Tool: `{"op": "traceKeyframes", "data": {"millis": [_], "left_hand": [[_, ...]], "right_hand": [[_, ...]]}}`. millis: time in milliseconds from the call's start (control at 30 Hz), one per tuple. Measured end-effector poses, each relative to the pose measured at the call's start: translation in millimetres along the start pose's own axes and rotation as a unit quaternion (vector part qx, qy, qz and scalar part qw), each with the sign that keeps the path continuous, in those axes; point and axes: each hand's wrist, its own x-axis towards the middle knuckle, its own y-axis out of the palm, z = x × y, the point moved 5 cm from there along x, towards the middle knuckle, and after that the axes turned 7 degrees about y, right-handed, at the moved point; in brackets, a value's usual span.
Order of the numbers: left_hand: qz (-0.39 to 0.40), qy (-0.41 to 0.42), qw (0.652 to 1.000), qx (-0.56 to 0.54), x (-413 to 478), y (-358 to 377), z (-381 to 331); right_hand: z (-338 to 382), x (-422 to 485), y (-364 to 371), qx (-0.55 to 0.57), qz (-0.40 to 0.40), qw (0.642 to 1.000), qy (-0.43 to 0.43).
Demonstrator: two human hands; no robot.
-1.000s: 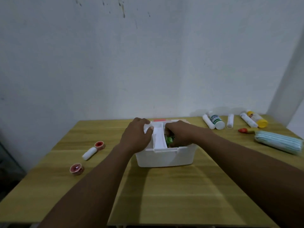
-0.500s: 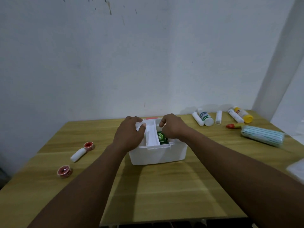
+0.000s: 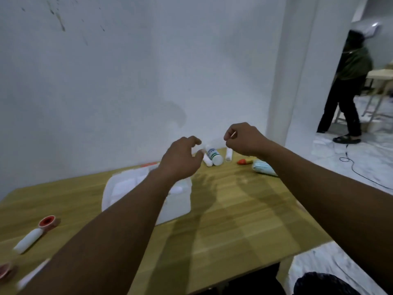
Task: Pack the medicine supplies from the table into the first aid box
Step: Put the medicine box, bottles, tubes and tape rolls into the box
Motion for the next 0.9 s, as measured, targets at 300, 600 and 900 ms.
{"op": "traceKeyframes", "data": {"millis": [300, 600, 900], "left_hand": [[0.194, -0.003, 0.98, -0.039, 43, 142, -61], [0.227, -0.023, 0.973, -0.016, 58, 142, -51], [0.042, -0.014, 0.998, 0.054, 26, -17, -7]], "right_hand": [[-160, 26, -14, -0.241, 0.046, 0.964, 0.106], [-154, 33, -33, -0.195, 0.024, 0.979, 0.05], [0, 10, -31, -0.136, 0.051, 0.986, -0.084]]}}
